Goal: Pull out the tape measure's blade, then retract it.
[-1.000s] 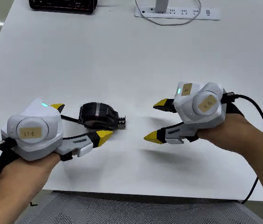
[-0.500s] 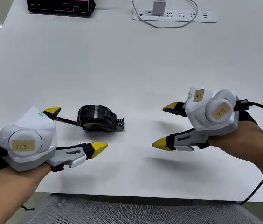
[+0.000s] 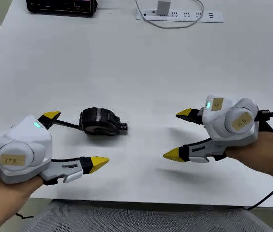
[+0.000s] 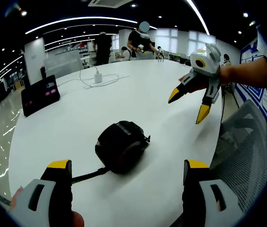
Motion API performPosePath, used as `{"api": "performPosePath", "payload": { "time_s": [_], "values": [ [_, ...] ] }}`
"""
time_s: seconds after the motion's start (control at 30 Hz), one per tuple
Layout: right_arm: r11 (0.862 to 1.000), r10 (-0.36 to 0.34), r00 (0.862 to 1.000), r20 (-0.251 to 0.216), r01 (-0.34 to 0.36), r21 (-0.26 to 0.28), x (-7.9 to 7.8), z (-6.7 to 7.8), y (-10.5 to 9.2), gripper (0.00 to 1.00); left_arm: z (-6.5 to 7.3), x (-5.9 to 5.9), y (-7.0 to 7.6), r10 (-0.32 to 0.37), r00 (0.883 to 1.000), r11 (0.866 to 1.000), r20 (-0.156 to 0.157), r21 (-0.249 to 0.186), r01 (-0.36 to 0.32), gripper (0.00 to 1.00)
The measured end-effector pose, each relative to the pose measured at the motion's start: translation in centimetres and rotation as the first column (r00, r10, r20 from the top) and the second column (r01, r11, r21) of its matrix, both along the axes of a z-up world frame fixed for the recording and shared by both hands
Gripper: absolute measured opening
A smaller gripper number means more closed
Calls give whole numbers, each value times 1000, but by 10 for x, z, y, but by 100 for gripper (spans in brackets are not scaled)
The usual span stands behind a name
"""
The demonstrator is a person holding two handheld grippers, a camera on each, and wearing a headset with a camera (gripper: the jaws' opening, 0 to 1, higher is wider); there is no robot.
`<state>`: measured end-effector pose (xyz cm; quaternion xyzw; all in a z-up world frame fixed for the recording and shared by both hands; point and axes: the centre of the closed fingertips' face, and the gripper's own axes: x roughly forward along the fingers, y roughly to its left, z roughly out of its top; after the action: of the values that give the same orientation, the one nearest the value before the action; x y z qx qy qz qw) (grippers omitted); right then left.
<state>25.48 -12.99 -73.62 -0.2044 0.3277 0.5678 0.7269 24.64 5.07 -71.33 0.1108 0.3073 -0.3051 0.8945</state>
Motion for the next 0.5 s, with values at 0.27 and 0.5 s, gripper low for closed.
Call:
{"api": "performPosePath", "payload": {
  "time_s": [0.27, 0.5],
  "values": [
    [998, -30, 1000, 4, 29, 48, -2, 7, -3, 64, 5, -4, 4, -10, 1000, 999, -4, -42, 9, 99],
    [994, -51, 999, 19, 49, 94, -5, 15, -8, 65, 5, -9, 9, -32, 999, 999, 1, -24, 32, 99]
  ]
}}
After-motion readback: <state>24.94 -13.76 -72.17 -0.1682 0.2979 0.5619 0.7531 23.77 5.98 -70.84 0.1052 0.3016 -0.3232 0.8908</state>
